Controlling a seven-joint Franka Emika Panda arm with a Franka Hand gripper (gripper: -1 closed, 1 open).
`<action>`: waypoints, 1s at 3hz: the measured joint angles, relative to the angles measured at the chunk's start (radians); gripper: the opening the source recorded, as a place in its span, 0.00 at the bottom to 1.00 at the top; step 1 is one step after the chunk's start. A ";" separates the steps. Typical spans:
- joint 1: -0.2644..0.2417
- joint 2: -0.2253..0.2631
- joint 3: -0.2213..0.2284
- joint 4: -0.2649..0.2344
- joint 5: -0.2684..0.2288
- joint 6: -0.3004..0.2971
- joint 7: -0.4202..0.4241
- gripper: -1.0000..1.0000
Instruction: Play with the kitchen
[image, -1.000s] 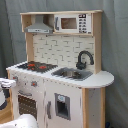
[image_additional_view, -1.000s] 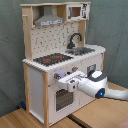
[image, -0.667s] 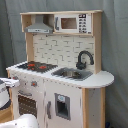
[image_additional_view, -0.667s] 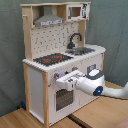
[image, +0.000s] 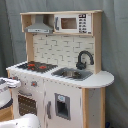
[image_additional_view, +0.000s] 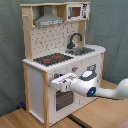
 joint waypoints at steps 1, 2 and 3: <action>-0.005 0.000 -0.016 0.017 -0.001 0.000 -0.021 1.00; -0.005 0.000 -0.017 0.016 -0.001 -0.002 -0.023 0.00; 0.003 0.005 -0.017 -0.006 0.002 -0.009 0.102 0.00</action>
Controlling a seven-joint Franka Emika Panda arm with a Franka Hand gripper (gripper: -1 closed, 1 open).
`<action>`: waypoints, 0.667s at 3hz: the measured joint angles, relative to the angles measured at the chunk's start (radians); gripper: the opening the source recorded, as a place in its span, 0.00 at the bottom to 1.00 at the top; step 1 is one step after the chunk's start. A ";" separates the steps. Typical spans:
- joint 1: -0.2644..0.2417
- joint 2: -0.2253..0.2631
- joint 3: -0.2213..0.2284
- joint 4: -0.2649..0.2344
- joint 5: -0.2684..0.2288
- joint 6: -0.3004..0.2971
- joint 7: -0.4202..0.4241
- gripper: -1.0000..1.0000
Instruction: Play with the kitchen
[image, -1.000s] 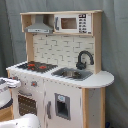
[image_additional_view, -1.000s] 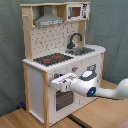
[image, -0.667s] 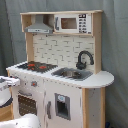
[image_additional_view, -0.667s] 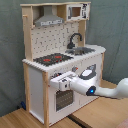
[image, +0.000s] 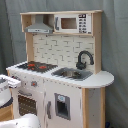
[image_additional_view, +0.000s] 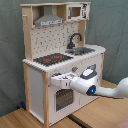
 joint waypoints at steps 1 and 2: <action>0.000 0.009 0.002 -0.002 0.003 0.002 0.108 0.00; 0.001 0.016 0.004 -0.005 0.007 0.006 0.231 0.00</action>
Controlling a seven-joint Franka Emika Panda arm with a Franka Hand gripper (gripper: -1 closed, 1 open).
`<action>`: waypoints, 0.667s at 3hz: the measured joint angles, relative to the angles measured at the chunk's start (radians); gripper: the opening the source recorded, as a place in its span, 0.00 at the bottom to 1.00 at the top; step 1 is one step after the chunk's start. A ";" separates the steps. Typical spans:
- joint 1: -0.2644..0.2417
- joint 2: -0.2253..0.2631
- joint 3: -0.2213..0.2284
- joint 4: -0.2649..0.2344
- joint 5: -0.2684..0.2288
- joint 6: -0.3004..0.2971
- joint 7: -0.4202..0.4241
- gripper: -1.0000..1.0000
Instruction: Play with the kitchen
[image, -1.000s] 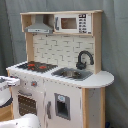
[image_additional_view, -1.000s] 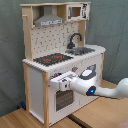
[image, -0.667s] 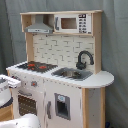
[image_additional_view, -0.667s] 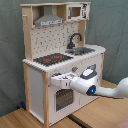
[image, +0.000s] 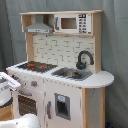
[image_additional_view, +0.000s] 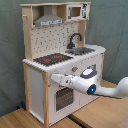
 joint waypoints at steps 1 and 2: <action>0.000 0.006 0.002 -0.005 0.013 0.009 0.122 0.00; 0.000 0.008 0.003 -0.012 0.036 0.023 0.235 0.00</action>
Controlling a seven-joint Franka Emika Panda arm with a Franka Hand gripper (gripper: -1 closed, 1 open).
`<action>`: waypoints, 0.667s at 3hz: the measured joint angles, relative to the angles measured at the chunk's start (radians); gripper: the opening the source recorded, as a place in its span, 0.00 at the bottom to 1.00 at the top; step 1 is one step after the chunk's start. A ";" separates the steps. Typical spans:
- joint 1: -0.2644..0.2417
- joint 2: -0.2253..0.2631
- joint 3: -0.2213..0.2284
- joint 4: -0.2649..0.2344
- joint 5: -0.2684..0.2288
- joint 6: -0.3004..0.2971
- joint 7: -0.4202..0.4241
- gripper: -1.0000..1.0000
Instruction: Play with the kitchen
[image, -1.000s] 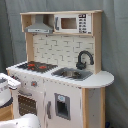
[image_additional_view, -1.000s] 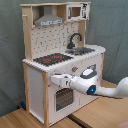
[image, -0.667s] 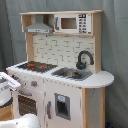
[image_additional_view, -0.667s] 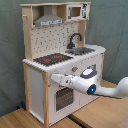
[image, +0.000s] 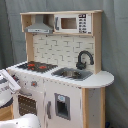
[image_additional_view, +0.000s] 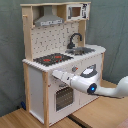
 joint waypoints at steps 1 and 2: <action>0.000 0.000 0.002 -0.006 0.031 0.010 0.096 0.00; 0.000 0.000 0.003 -0.015 0.062 0.030 0.192 0.00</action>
